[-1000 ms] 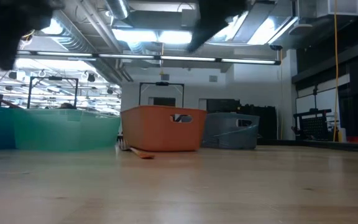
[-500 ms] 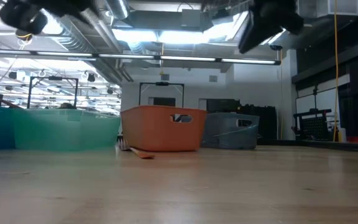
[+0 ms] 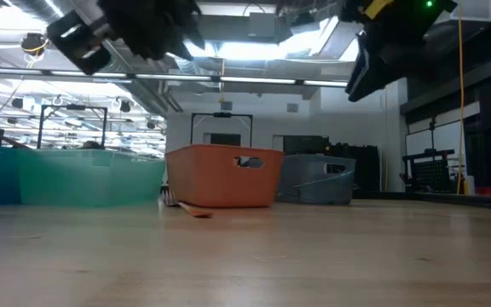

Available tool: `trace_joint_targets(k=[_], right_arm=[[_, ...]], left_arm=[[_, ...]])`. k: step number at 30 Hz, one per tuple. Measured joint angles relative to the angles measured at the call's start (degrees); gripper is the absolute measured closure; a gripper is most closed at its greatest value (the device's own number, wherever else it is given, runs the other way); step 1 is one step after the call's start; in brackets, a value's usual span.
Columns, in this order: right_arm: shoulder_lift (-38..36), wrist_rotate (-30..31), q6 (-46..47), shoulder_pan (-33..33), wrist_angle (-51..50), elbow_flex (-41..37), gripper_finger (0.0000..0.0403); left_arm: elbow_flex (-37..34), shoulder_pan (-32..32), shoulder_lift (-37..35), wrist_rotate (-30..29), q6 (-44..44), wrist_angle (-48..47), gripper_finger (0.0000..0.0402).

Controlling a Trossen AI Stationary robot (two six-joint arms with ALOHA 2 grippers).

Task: Sort silverware by color (type)
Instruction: Put the orange fork into the blue bin

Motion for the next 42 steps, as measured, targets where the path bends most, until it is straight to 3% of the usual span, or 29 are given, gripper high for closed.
trace_joint_targets(k=[9,17,23,33,42], right_arm=[[0.0,0.0,0.0,0.0,0.2,-4.1,0.0299],[0.0,-0.1,0.0,0.0,1.1,-7.4,0.0299],[0.0,-0.1,0.0,0.0,2.1,-7.6,0.0299],[0.0,-0.1,0.0,0.0,4.8,-7.6,0.0299],[0.0,-0.1,0.0,0.0,5.9,-7.6,0.0299]], left_arm=[[9.1,6.6,7.4,5.7,3.0,-2.7,0.0367],[15.3,10.1,10.2,8.6,9.6,-18.6,0.0385],[15.4,9.4,10.3,2.5,12.2,-26.9,0.0395],[15.4,5.7,10.3,-15.0,12.4,-27.2,0.0396],[15.4,5.1,10.3,-15.5,13.4,-27.1,0.0396]])
